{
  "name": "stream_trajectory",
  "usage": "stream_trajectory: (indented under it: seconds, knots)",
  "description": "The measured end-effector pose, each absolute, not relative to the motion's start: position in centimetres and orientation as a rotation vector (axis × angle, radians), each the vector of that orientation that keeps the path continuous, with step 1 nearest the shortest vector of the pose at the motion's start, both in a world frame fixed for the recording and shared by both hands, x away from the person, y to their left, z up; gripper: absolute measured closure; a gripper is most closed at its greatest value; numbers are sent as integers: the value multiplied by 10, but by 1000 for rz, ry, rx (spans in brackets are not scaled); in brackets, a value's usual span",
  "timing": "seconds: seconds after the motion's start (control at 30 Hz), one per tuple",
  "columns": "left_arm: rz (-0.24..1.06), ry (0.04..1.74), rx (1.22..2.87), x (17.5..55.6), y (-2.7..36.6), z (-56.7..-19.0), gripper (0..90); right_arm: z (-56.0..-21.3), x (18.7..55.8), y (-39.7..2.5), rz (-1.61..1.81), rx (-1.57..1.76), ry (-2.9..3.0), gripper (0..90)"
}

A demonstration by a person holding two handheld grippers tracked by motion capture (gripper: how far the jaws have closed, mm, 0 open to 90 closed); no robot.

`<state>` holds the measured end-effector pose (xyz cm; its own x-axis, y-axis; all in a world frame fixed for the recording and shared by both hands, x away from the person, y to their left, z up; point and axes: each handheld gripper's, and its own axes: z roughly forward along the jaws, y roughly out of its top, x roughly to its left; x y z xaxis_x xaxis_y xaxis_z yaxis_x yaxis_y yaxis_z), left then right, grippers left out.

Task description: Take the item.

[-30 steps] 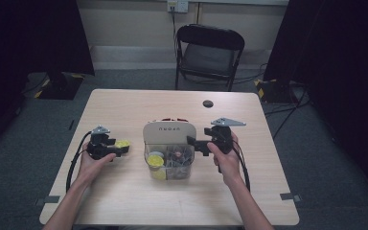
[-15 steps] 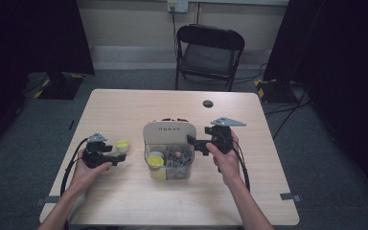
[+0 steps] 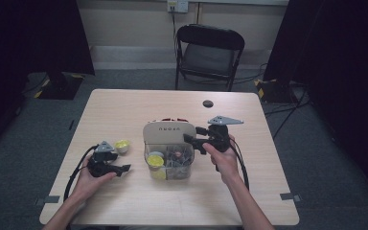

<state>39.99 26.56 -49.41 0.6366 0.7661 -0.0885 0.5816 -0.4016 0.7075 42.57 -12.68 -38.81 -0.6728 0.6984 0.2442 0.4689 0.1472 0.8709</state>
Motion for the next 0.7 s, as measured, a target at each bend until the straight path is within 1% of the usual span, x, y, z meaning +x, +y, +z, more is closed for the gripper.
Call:
stream_trajectory:
  seconds: [0.1,0.17,0.2,0.5,0.7]
  knots:
    - [370,1011,2162,398,262,-496,185,-386,426,-127,1552,1131,2211,404]
    - [404,990,2145,394,260,-500,157,-384,424,-127,1560,1126,2211,420]
    - [430,982,2146,393,260,-501,158,-383,423,-127,1568,1125,2211,423]
    - [439,998,2134,392,259,-501,156,-377,418,-128,1606,1103,2226,527]
    - [439,998,2135,392,259,-501,156,-376,416,-127,1596,1094,2227,540]
